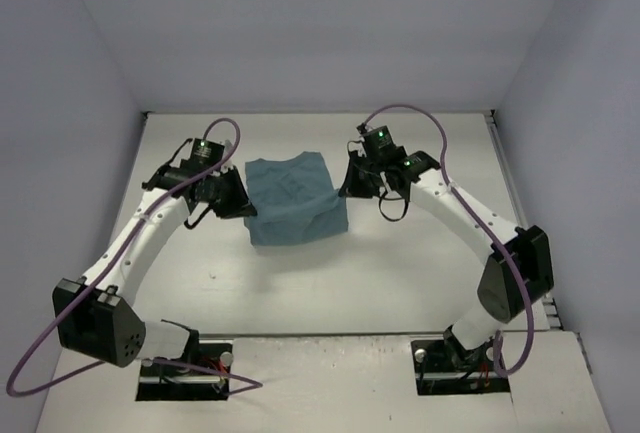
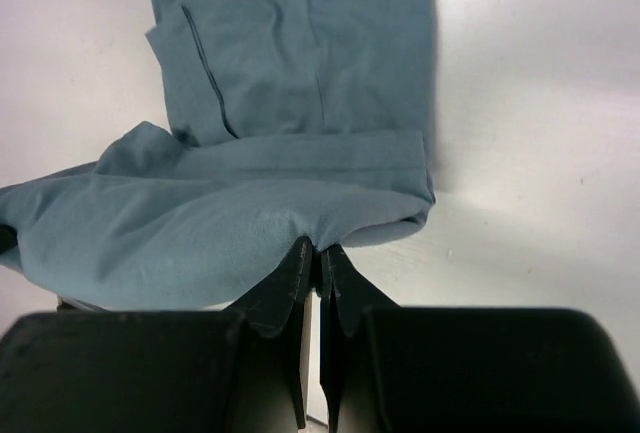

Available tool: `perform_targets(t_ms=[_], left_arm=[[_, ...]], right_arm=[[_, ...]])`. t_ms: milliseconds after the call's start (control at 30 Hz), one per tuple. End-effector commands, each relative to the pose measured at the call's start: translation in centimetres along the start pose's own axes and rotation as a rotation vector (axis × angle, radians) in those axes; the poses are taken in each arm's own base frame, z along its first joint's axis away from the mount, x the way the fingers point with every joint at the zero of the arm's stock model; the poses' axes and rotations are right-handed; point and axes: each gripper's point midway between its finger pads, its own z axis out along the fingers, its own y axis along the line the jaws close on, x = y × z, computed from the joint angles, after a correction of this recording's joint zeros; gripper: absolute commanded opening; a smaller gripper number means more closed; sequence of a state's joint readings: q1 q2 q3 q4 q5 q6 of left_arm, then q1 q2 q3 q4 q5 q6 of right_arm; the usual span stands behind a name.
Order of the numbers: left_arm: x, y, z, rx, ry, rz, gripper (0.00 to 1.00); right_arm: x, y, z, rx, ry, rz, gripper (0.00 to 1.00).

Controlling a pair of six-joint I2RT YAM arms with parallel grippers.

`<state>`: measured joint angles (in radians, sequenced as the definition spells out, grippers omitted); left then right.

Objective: Fold and stack the t-shirts

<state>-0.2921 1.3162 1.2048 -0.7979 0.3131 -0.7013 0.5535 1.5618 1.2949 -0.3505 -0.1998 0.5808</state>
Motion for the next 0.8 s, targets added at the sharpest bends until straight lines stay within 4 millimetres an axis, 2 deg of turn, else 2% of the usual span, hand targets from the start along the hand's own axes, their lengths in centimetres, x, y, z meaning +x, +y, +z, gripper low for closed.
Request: perform_targets(t_ms=[0, 167, 300, 400, 433, 533, 600, 767], left_arm=[[-3.1, -1.7, -0.9, 0.051, -0.053, 0.039, 0.00], [-7.3, -1.8, -0.1, 0.041, -0.085, 0.022, 0.00], [-9.8, -0.6, 2.7, 0.005, -0.057, -0.011, 0.00], [-12.0, 0.3, 4.7, -0.008, -0.052, -0.038, 0.00], [-12.3, 1.1, 6.3, -0.021, -0.021, -0.056, 0.00], [-13.5, 2.0, 9.0, -0.015, 0.014, -0.095, 0.00], [-14.5, 1.9, 9.4, 0.000, 0.001, -0.101, 0.00], [-16.5, 1.2, 9.1, 0.028, -0.064, -0.099, 0.00]], right_arm=[[-3.5, 1.5, 0.2, -0.066, -0.026, -0.046, 0.00], [-8.5, 2.6, 2.8, -0.118, -0.045, -0.048, 0.00], [-11.4, 2.8, 6.6, -0.156, -0.028, -0.039, 0.01], [-12.6, 3.1, 9.5, -0.186, -0.012, -0.032, 0.02], [-12.9, 3.0, 10.3, -0.194, -0.007, -0.027, 0.04], [-13.7, 2.7, 13.4, -0.206, 0.004, -0.021, 0.02], [-14.2, 2.3, 14.8, -0.207, 0.000, -0.025, 0.02], [-16.8, 3.1, 15.6, -0.241, -0.065, -0.065, 0.03]])
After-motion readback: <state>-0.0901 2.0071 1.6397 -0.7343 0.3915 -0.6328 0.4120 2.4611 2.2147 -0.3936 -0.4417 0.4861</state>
